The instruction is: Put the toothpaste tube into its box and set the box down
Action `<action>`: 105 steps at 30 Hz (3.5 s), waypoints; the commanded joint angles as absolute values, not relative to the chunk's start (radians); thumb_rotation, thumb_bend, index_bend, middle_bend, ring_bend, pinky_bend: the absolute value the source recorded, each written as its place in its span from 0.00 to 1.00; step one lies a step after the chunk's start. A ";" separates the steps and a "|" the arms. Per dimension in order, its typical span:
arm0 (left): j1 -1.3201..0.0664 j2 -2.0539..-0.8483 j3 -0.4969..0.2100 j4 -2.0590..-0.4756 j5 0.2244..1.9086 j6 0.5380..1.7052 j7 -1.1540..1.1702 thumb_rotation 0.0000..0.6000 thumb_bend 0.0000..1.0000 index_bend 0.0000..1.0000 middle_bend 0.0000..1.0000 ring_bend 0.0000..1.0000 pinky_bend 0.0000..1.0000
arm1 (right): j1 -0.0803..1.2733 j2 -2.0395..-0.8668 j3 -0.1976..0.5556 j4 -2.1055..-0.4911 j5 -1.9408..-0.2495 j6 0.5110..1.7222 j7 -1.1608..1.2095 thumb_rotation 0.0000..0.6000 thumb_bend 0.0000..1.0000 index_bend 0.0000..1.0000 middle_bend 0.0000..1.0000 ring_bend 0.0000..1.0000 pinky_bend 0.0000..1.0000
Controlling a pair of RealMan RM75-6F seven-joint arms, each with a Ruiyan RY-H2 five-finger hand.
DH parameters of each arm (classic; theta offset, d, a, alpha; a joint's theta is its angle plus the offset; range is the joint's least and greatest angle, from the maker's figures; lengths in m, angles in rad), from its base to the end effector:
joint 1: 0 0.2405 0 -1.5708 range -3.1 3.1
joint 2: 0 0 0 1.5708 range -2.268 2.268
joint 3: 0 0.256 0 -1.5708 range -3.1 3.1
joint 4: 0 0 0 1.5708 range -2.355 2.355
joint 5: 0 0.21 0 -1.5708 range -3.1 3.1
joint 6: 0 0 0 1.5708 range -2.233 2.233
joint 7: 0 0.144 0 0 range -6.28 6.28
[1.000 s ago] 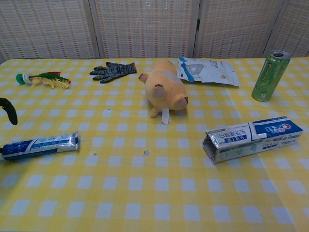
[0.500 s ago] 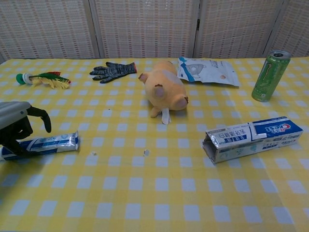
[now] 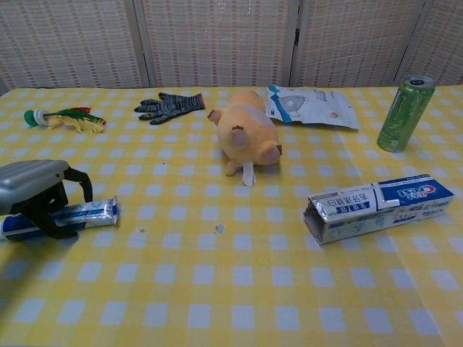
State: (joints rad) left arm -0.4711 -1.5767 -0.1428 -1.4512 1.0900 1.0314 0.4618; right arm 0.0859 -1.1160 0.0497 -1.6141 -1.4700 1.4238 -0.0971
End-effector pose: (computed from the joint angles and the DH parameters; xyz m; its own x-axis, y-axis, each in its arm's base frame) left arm -0.2405 0.2881 -0.0183 0.4666 0.3258 0.8223 0.8839 -0.1379 -0.4469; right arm -0.3180 -0.1810 0.1535 0.4789 -0.0647 0.8755 -0.8768 0.0134 0.4806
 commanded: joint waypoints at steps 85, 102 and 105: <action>-0.326 -0.941 -0.183 -2.329 1.338 1.266 -0.326 1.00 0.42 0.78 1.00 1.00 1.00 | 0.430 -1.579 0.079 -1.333 -1.550 1.272 0.325 1.00 0.31 0.50 0.39 0.44 0.56; -0.466 -1.002 -0.315 -2.356 1.262 1.208 -0.376 1.00 0.42 0.78 1.00 1.00 1.00 | 0.508 -1.793 0.091 -1.242 -1.571 1.223 0.537 1.00 0.32 0.50 0.38 0.44 0.56; -0.485 -1.037 -0.320 -2.356 1.249 1.212 -0.350 1.00 0.42 0.78 1.00 1.00 1.00 | 0.522 -1.820 0.103 -1.239 -1.565 1.216 0.546 1.00 0.32 0.50 0.38 0.44 0.56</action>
